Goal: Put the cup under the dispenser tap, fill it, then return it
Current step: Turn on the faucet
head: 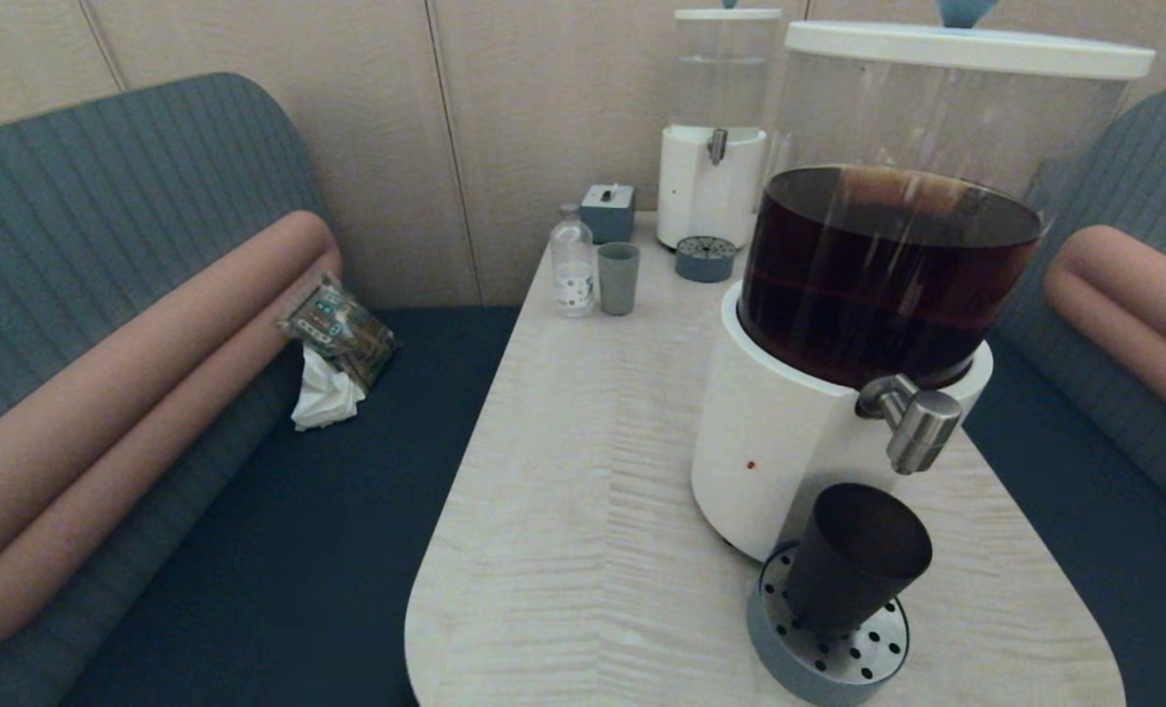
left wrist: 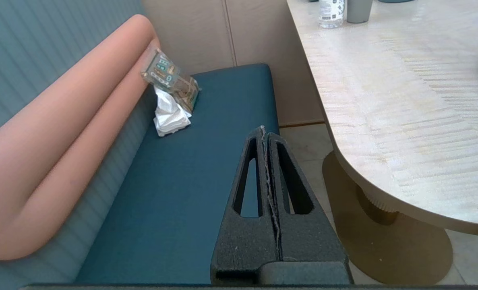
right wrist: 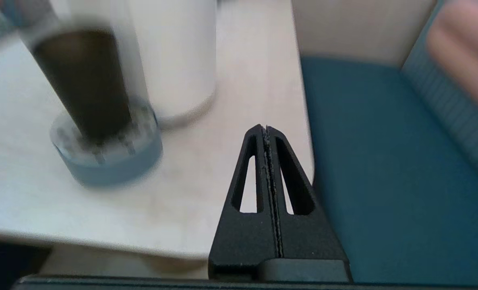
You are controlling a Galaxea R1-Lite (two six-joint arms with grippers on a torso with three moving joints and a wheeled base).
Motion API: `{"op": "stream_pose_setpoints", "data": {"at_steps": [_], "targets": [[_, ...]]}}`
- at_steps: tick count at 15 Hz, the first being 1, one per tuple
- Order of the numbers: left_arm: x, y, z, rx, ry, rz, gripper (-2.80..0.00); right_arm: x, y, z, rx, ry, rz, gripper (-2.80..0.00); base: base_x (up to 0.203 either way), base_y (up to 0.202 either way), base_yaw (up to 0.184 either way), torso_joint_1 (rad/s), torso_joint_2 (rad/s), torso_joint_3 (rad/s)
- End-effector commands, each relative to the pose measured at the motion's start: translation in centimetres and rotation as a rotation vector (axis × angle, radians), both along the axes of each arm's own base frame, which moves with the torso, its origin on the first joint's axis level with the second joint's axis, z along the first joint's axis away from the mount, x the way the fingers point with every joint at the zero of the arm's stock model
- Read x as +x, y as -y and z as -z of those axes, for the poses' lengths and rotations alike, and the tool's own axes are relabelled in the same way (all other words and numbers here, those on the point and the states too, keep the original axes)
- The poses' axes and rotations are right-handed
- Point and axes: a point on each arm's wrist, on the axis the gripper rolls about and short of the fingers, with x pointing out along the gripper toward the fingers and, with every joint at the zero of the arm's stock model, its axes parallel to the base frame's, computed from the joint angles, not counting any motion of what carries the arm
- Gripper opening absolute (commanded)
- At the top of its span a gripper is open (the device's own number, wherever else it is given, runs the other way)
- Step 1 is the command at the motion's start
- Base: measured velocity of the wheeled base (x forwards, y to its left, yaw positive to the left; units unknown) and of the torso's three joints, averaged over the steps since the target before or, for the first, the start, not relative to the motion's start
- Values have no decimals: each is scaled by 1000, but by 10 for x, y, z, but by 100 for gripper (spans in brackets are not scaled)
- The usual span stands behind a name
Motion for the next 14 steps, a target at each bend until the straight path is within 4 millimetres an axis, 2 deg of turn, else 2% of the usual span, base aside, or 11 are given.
{"op": "stream_pose_setpoints", "data": {"at_steps": [1,3,5,9,12,14], "targets": [[3,0,11,-1,-40,1,-280,-16,0,-35,0,65,-3,-280,0,0,0,0,0,0],[3,0,11,0,-40,1,-280,-23,0,-77,0,92,-5,-280,0,0,0,0,0,0],[3,0,11,0,-40,1,-280,-15,0,-114,0,80,-7,-280,0,0,0,0,0,0],[3,0,11,-1,-40,1,-280,34,0,-183,10,-1,-22,-280,0,0,0,0,0,0],[3,0,11,0,-40,1,-280,70,0,-224,14,-31,-27,-280,0,0,0,0,0,0],[3,0,11,0,-40,1,-280,89,0,-242,38,-111,-40,-280,0,0,0,0,0,0]]}}
